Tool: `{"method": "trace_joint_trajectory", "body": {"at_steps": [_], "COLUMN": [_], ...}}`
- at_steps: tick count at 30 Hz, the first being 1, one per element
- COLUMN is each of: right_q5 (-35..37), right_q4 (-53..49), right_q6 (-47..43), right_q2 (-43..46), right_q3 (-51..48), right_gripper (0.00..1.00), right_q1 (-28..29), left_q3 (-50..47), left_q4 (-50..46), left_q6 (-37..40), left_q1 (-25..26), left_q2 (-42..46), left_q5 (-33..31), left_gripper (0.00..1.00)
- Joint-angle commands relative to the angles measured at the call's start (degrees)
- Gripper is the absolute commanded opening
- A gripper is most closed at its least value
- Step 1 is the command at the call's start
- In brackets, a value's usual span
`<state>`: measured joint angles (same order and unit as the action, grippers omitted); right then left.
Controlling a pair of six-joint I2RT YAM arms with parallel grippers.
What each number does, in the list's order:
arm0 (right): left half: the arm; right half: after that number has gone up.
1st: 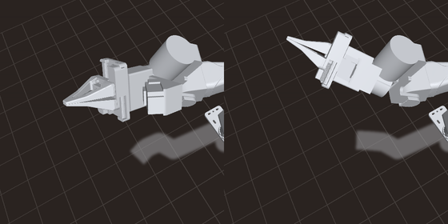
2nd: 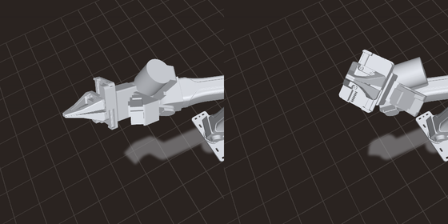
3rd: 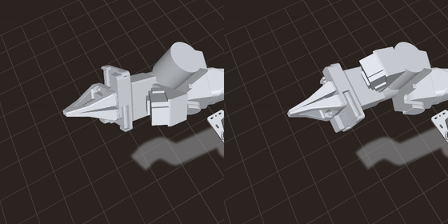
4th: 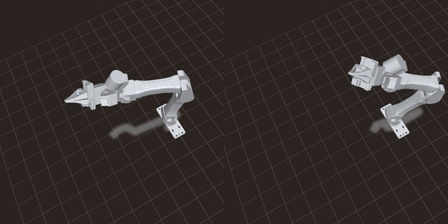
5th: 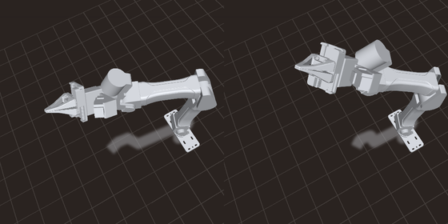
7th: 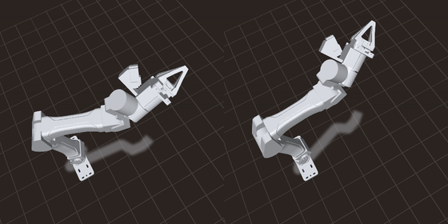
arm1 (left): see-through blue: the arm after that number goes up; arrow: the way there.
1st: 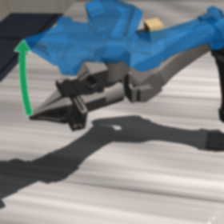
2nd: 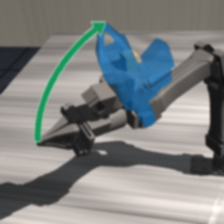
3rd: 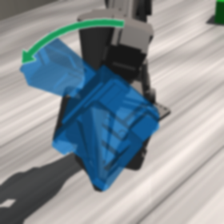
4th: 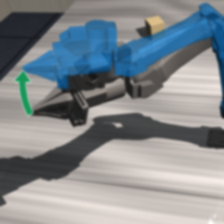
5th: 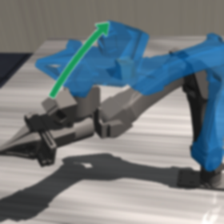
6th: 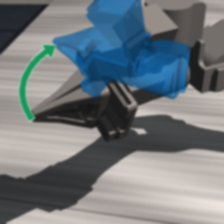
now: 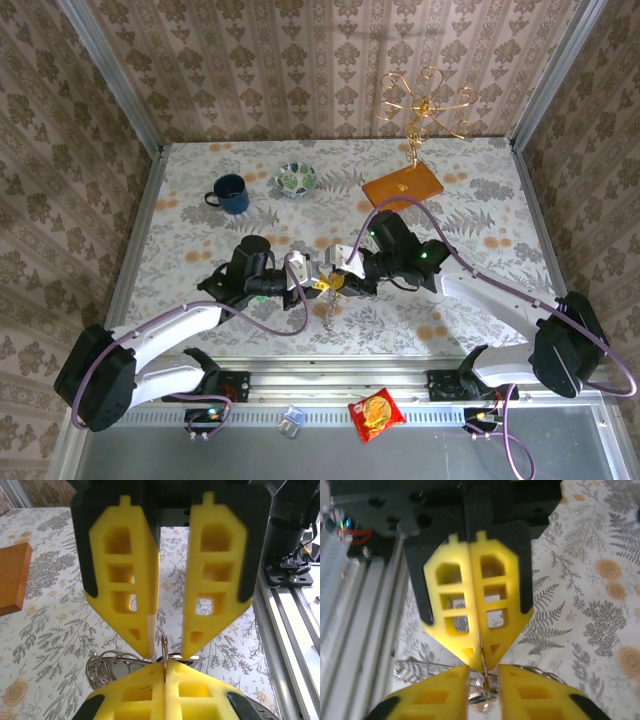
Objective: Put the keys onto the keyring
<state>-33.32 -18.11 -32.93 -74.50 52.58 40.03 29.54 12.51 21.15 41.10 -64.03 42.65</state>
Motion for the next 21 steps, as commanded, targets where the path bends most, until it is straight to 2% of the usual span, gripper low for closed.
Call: {"method": "trace_joint_trajectory", "body": {"at_steps": [1, 4, 12, 16, 21], "right_q5": [-0.8, -0.4, 4.4, 7.2, 7.1], "right_q4": [3.9, 6.5, 15.0, 14.5, 12.5], "right_q6": [4.8, 9.6, 25.0, 29.5, 33.6], "right_q2": [4.3, 7.0, 14.6, 17.0, 17.8], "right_q3": [-3.0, -6.1, -14.3, -16.4, -16.8], "right_gripper": [0.36, 0.41, 0.43, 0.43, 0.43], "right_q1": [-1.1, -2.0, -2.4, -2.4, -2.3], "left_q3": [-1.9, -3.5, -6.1, -6.8, -7.2], "left_q4": [6.4, 9.9, 13.9, 15.0, 15.8], "left_q6": [-2.9, -4.8, -6.9, -7.3, -7.6], "left_q1": [-0.3, -0.2, -0.2, -0.1, -0.1], "left_q2": [1.0, 1.5, 2.6, 3.0, 3.3], "left_q5": [0.3, -0.7, -2.1, -2.5, -2.8], "left_gripper": [0.00, 0.00, 0.00, 0.00, 0.00]}}
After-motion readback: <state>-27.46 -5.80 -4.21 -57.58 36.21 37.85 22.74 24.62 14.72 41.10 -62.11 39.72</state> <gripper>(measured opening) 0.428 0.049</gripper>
